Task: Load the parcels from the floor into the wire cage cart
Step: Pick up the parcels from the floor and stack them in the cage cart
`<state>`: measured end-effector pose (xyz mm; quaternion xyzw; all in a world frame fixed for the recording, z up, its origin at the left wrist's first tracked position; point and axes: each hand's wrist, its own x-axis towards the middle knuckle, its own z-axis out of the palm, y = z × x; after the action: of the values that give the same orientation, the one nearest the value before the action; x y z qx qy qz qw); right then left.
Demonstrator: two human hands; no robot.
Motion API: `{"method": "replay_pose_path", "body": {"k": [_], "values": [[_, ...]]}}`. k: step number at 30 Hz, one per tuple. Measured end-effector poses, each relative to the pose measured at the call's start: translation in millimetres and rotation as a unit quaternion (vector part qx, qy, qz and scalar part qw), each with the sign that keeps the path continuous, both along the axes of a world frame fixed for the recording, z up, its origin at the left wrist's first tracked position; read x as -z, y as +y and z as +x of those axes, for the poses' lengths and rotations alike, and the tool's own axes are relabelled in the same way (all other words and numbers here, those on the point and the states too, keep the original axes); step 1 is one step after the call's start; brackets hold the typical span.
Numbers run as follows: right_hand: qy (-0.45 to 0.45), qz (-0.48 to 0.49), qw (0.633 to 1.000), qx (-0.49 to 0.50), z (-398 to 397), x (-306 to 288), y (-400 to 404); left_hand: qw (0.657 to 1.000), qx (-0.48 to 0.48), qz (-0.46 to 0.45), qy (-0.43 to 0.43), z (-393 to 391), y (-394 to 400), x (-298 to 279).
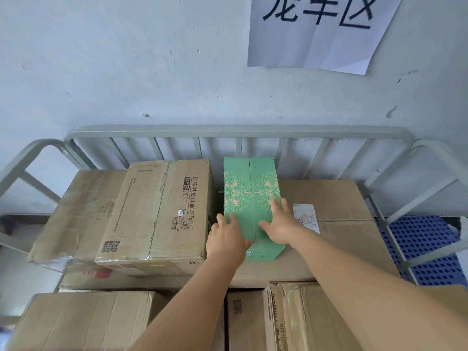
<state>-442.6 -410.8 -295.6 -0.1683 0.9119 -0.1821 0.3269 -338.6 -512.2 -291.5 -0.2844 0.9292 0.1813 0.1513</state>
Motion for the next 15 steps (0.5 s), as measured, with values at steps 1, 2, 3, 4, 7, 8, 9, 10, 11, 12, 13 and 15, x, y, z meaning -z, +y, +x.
{"method": "replay_pose_path", "body": {"k": [1, 2, 3, 4, 7, 8, 9, 10, 11, 12, 13, 15], "values": [[-0.003, 0.009, 1.0, -0.006, 2, -4, 3, 1.0, 0.01, -0.008, 0.0, 2, 0, -2], [-0.003, 0.016, 1.0, -0.014, 4, -8, 6, 1.0, 0.019, -0.013, 0.003, 4, 0, -5], [0.001, 0.02, 1.0, -0.02, 6, -15, 11, 0.999, 0.026, -0.016, 0.007, 6, 1, -8], [0.009, 0.023, 0.999, -0.025, 10, -24, 17, 0.999, 0.034, -0.016, 0.015, 8, 3, -14], [0.049, 0.025, 0.998, -0.027, 23, -55, 40, 0.996, 0.068, -0.006, 0.059, 18, 19, -35], [0.066, 0.022, 0.997, -0.025, 28, -67, 49, 0.994, 0.08, 0.003, 0.071, 22, 27, -44], [0.082, 0.02, 0.996, -0.021, 34, -79, 59, 0.992, 0.092, 0.015, 0.081, 25, 37, -53], [0.093, 0.016, 0.995, -0.018, 39, -90, 66, 0.991, 0.099, 0.03, 0.09, 28, 45, -60], [0.105, 0.012, 0.994, -0.009, 46, -103, 77, 0.987, 0.113, 0.045, 0.102, 32, 56, -69], [0.117, 0.008, 0.993, 0.002, 55, -118, 90, 0.983, 0.131, 0.058, 0.116, 37, 69, -79], [0.126, 0.006, 0.992, 0.012, 64, -130, 104, 0.977, 0.152, 0.067, 0.13, 43, 83, -88], [0.146, 0.007, 0.989, 0.027, 83, -153, 134, 0.966, 0.192, 0.083, 0.152, 55, 111, -105]]}}
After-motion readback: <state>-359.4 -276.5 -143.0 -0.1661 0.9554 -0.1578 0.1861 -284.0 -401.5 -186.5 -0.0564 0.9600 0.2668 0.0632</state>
